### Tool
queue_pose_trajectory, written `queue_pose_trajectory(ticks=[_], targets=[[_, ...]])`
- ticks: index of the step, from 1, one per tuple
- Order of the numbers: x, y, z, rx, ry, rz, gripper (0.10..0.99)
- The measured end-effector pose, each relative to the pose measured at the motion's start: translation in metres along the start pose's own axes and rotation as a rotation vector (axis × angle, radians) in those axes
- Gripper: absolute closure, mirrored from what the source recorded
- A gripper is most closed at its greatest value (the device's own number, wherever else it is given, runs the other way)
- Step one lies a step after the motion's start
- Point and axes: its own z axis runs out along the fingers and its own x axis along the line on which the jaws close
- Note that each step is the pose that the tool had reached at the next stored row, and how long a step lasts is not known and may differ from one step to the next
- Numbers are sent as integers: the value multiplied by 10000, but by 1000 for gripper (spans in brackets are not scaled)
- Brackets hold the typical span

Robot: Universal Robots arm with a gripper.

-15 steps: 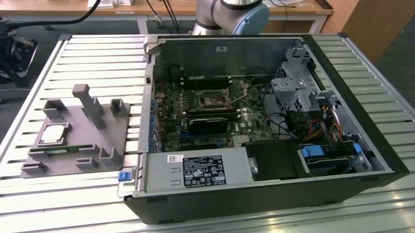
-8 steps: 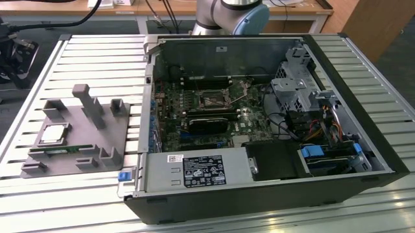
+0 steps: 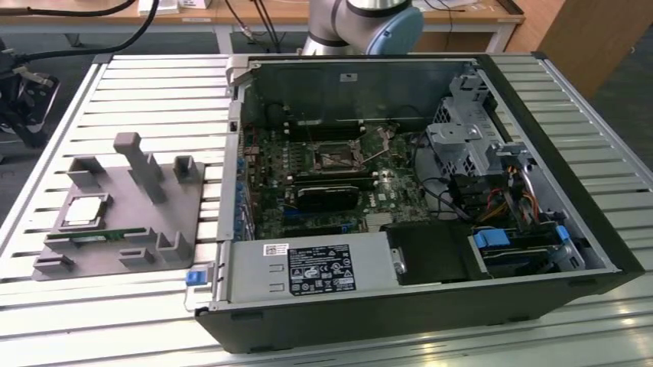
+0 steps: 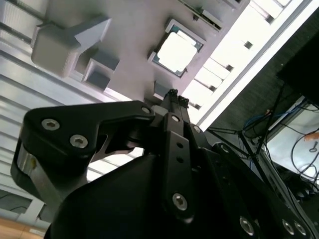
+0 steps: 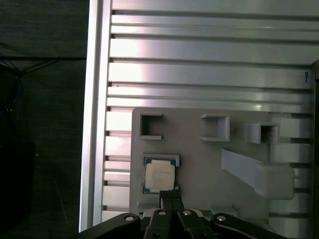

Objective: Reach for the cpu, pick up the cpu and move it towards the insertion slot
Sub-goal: 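Pick up the cpu and move it towards the insertion slot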

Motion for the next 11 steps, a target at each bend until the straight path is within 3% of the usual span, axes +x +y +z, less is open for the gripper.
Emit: queue_pose_trajectory(ticks=[11], targets=[[39, -7, 181, 1, 1, 1, 980]])
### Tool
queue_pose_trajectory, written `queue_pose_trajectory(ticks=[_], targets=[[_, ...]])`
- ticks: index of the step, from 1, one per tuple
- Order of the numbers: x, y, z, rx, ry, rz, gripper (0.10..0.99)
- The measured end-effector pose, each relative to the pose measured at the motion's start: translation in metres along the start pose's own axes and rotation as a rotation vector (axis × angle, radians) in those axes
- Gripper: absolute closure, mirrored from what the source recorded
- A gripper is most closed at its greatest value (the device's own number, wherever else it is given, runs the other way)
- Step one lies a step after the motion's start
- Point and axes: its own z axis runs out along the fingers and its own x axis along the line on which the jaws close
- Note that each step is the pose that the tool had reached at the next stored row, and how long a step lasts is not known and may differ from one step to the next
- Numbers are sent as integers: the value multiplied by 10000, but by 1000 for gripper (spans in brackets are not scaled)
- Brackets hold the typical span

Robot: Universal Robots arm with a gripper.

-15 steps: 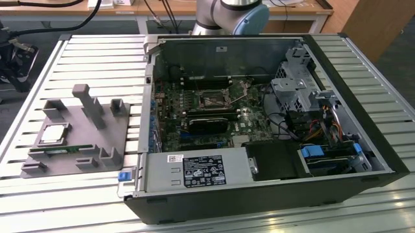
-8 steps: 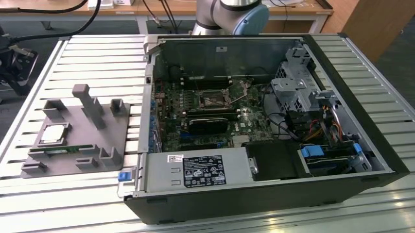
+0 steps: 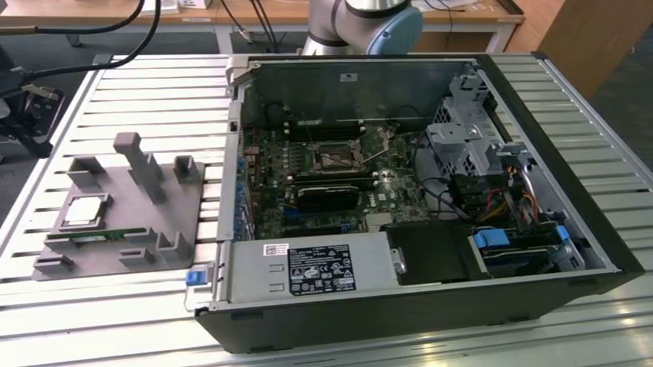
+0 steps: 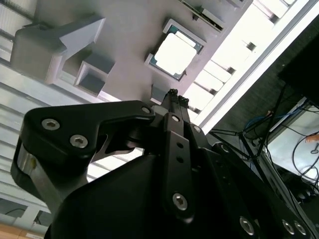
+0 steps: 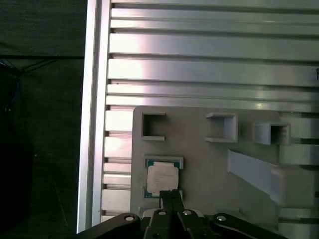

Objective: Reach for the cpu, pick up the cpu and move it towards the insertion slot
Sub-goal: 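Pick up the cpu and move it towards the insertion slot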

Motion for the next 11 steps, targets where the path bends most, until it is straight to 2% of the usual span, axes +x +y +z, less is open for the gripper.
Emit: queue_pose_trajectory(ticks=[5, 7, 8, 9, 10, 11], targets=[[26, -8, 44, -1, -2, -1, 973], [36, -9, 62, -1, -1, 0, 851], [45, -11, 66, 0, 0, 0, 851], [53, -12, 72, 0, 0, 0, 792], [59, -13, 81, -1, -1, -1, 792], [65, -15, 94, -2, -4, -1, 675]])
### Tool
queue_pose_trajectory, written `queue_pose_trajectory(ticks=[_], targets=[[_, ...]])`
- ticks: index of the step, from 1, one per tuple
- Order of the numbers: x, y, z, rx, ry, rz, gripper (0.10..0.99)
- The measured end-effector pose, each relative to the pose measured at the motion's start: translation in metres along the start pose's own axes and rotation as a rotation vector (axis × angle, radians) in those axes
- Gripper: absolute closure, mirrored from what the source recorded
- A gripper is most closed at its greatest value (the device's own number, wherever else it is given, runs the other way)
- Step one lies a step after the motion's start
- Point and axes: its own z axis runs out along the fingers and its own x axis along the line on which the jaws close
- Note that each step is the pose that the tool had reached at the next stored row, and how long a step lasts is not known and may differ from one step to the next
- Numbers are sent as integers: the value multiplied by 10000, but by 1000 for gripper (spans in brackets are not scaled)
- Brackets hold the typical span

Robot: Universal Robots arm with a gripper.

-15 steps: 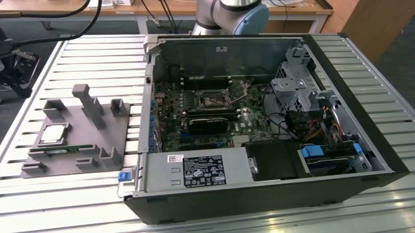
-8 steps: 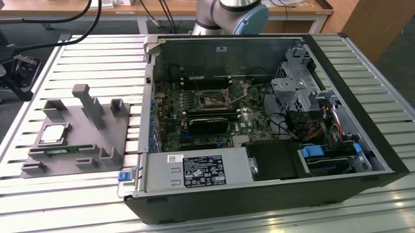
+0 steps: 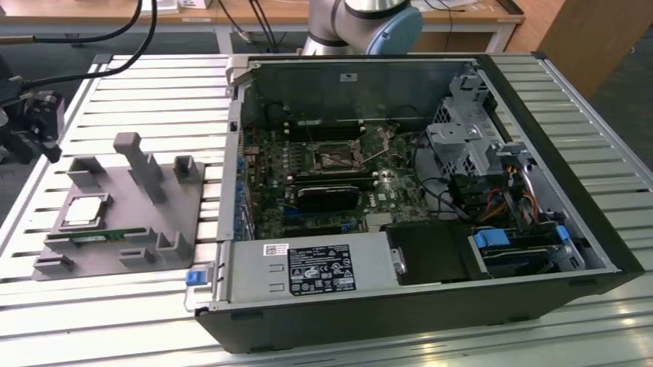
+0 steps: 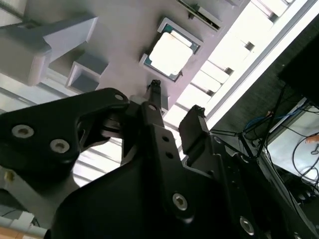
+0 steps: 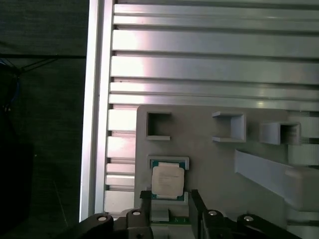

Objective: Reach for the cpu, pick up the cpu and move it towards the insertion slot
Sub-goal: 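Pick up the cpu and move it towards the insertion slot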

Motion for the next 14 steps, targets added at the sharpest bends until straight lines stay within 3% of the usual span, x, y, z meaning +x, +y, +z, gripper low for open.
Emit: queue_pose_trajectory(ticks=[1, 3, 6, 7, 14], targets=[[5, -1, 15, -1, 0, 0, 675], [15, -2, 46, 1, 2, 0, 561], [41, -5, 95, 1, 2, 0, 502], [46, -6, 114, 0, 1, 0, 439], [55, -10, 224, 1, 2, 0, 439]])
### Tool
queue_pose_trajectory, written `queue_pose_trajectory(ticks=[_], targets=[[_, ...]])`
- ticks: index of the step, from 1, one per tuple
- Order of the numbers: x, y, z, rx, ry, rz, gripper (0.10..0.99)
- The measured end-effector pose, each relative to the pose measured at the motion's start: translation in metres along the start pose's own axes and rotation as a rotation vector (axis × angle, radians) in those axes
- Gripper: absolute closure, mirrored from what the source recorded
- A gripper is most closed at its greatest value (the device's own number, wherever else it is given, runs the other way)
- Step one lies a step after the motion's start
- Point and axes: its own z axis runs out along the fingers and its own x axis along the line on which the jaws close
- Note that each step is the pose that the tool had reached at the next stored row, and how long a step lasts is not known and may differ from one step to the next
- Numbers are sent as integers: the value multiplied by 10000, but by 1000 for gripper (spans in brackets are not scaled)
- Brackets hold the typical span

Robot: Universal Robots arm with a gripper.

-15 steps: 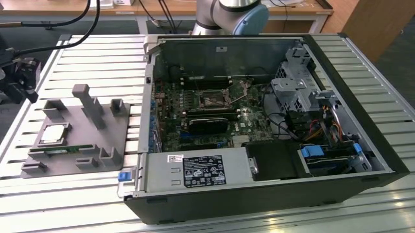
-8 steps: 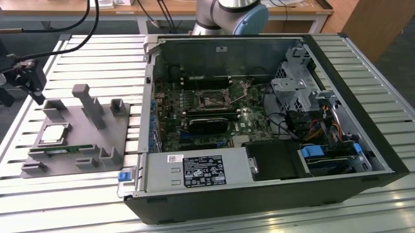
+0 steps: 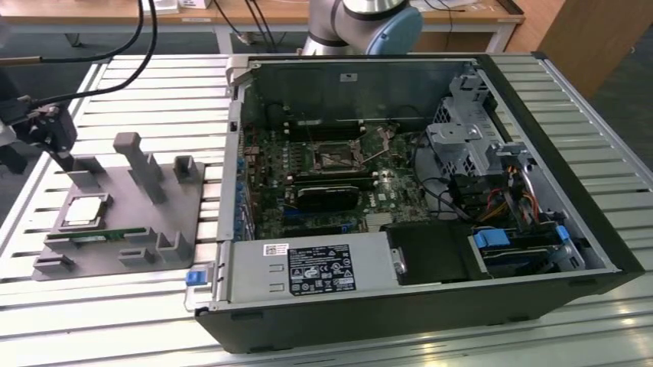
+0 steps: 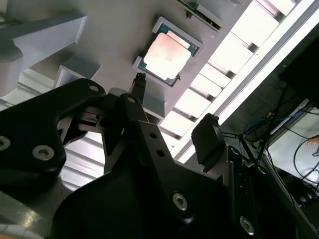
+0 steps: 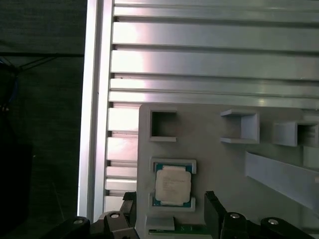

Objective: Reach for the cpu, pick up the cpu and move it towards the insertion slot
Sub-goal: 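Pick up the cpu and move it towards the insertion slot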

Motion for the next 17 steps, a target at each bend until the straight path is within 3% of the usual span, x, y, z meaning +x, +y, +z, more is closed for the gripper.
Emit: queue_pose_trajectory(ticks=[7, 9, 17], targets=[[5, -6, 107, 1, 1, -2, 439], [5, -11, 143, 2, 0, 0, 365], [0, -38, 249, 21, 1, -1, 365]])
